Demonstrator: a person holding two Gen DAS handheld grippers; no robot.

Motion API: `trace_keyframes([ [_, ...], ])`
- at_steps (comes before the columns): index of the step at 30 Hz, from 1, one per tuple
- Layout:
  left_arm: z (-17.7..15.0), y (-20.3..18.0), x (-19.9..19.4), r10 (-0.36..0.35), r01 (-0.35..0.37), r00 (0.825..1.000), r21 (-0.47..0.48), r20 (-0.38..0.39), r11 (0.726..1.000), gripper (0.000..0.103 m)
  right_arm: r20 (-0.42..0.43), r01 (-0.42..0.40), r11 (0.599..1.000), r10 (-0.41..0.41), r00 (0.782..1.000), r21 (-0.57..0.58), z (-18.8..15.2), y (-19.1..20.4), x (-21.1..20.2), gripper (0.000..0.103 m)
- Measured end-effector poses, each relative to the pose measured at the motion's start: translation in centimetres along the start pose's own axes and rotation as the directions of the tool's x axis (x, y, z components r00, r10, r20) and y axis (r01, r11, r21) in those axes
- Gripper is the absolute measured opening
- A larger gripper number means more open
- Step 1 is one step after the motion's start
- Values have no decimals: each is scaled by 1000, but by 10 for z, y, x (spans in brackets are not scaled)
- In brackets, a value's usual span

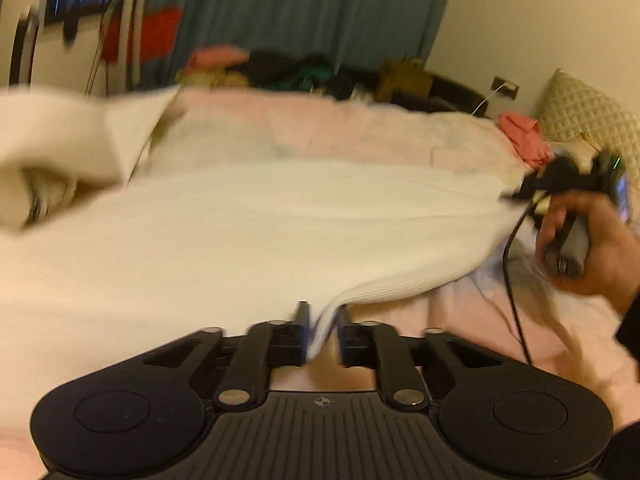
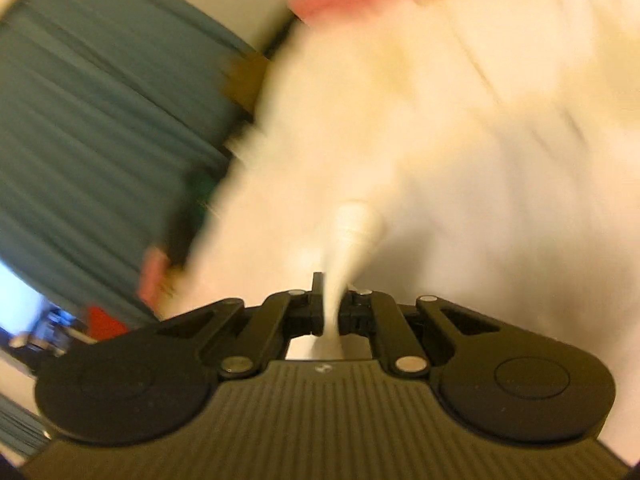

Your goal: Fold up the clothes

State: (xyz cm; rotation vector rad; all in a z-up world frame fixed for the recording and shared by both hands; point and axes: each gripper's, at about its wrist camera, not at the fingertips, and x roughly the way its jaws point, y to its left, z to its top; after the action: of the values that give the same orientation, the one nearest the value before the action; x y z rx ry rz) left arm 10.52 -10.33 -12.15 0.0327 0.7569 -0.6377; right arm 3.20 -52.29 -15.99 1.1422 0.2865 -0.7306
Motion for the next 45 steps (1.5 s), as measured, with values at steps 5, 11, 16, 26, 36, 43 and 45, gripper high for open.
trace_keyframes([
  [5, -1, 51, -71, 31, -32, 999, -151, -8, 988, 56, -50, -6, 1000, 6, 999, 5, 3, -18, -7, 9],
  [11, -22, 164, -176, 97, -120, 993, -563, -71, 818, 72, -75, 35, 998, -31, 997, 50, -6, -22, -27, 10],
  [16, -47, 232, -230, 169, -123, 985, -817, -32, 564, 83, -112, 41, 995, -31, 993, 89, -11, -26, -35, 28],
  [26, -95, 332, -183, 239, -58, 970, -997, -42, 60, 80, -154, -5, 994, 22, 988, 109, -16, -20, -46, 48],
  [36, -78, 339, -177, 409, -45, 913, -995, -5, 90, 38, -91, -56, 998, 59, 994, 42, -11, -14, -36, 7],
  [43, -71, 346, -197, 435, -11, 900, -994, 37, 108, 14, -77, -38, 999, 37, 996, -11, -8, -11, -36, 7],
  [45, -63, 340, -201, 453, -48, 891, -990, 19, 136, 12, -75, -29, 999, 27, 997, -27, -7, -11, -36, 6],
])
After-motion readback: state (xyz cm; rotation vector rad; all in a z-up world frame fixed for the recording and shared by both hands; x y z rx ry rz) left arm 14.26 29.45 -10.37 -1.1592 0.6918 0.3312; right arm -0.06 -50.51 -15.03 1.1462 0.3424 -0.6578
